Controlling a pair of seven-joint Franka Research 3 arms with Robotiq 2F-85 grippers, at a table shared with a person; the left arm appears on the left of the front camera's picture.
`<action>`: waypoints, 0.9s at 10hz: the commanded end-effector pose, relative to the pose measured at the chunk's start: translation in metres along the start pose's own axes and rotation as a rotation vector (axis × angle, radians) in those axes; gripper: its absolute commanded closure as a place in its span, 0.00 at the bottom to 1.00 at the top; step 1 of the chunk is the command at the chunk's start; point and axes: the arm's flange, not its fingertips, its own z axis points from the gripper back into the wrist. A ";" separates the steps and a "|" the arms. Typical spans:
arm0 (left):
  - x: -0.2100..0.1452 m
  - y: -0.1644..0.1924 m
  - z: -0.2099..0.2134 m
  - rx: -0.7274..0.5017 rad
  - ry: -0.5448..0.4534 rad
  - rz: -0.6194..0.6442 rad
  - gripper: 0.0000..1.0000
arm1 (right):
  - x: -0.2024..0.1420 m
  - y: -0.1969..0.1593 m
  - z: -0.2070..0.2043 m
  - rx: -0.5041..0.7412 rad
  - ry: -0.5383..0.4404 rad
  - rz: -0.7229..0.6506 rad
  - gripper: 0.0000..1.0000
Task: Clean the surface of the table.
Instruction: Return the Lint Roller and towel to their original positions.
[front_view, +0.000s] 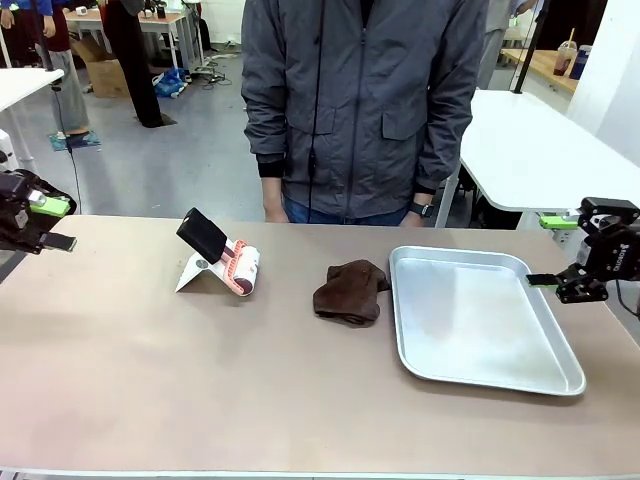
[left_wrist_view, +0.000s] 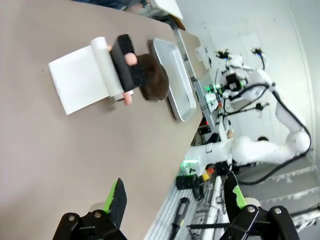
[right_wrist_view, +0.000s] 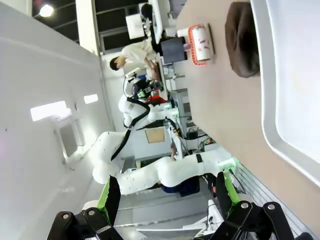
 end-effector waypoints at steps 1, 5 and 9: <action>0.001 0.001 -0.001 0.009 -0.022 0.083 0.00 | -0.006 0.010 -0.006 0.001 0.041 0.002 0.00; 0.001 0.001 -0.001 0.009 -0.022 0.083 0.00 | -0.006 0.010 -0.006 0.001 0.041 0.002 0.00; 0.001 0.001 -0.001 0.009 -0.022 0.083 0.00 | -0.006 0.010 -0.006 0.001 0.041 0.002 0.00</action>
